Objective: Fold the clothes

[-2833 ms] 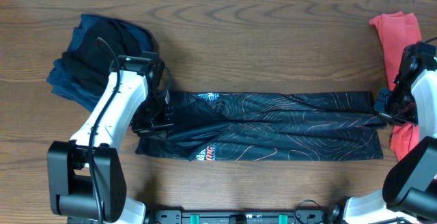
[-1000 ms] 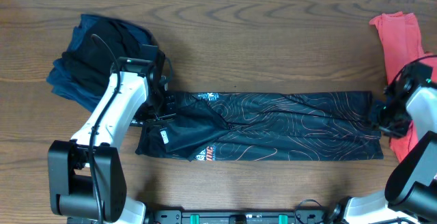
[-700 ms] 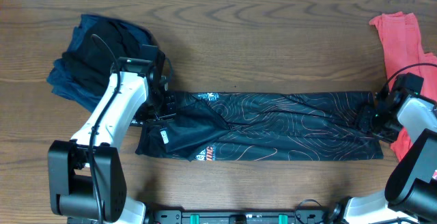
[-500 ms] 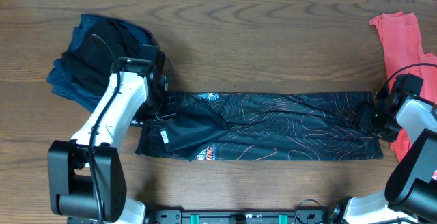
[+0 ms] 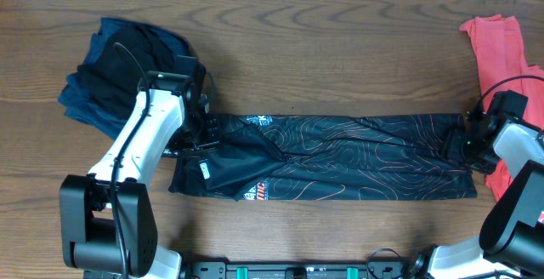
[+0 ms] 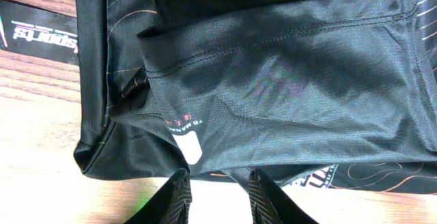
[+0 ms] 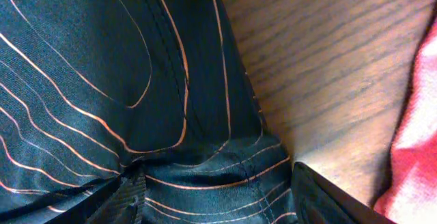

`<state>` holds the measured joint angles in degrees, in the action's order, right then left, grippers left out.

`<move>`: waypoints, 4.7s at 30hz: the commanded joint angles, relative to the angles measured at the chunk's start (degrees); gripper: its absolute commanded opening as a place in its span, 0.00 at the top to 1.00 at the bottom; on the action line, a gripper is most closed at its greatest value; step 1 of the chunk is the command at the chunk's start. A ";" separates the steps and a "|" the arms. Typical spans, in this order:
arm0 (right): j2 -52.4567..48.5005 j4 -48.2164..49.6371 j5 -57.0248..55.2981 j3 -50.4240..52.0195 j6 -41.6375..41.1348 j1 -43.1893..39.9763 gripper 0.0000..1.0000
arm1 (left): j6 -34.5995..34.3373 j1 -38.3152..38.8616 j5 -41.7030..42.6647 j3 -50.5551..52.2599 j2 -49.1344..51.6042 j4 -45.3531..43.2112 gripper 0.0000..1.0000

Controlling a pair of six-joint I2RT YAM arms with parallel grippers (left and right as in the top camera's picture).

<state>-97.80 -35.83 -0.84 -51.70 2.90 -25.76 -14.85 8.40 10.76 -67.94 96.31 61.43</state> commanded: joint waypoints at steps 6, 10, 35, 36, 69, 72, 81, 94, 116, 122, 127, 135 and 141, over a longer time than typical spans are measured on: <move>-6.23 0.33 7.02 0.13 2.03 -0.09 0.41 | -0.24 0.02 0.33 -0.59 -0.52 0.15 0.69; -6.05 0.35 6.88 0.04 2.10 -0.11 0.68 | -0.24 0.02 0.33 -0.59 -0.52 0.13 0.69; -3.80 -23.63 -4.92 -24.68 -3.28 4.33 0.99 | -0.26 0.02 0.35 -0.59 -0.52 -0.26 0.69; -3.63 -24.30 -4.92 -24.68 -3.30 5.64 0.99 | -0.26 0.02 0.35 -0.59 -0.52 -0.26 0.69; -3.58 -26.73 -4.70 -24.37 -21.31 53.33 0.83 | -0.26 0.02 0.35 -0.59 -0.52 -0.48 0.69; -3.58 -26.71 -4.42 -24.37 -21.11 53.96 0.72 | -0.24 0.02 0.35 -0.59 -0.52 -0.48 0.69; -3.58 -26.99 -8.48 -24.37 -20.59 53.44 0.66 | -0.26 0.02 0.35 -0.59 -0.52 -0.50 0.69; -3.58 -28.63 -12.17 -22.25 -23.28 49.37 0.62 | -0.24 0.02 0.35 -0.59 -0.52 -0.79 0.69; -3.56 -16.26 -6.40 -7.76 -19.91 49.55 0.99 | -0.24 0.02 0.35 -0.59 -0.52 -0.94 0.69; -3.56 -16.24 6.14 -7.76 -6.49 51.84 0.97 | -0.24 0.02 0.35 -0.59 -0.52 -1.03 0.69; -3.56 -16.13 15.47 -7.76 1.75 55.45 0.94 | -0.26 0.02 0.35 -0.59 -0.52 -1.20 0.69; -3.56 -16.83 17.53 -7.76 3.76 57.72 0.81 | -0.26 0.02 0.35 -0.59 -0.52 -1.16 0.69; -3.08 -18.01 19.15 -8.02 5.33 57.70 0.73 | -0.26 0.02 0.35 -0.59 -0.52 -1.09 0.57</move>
<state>-102.54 -53.63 16.47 -59.59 6.42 31.48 -14.90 8.40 10.76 -67.94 96.31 60.03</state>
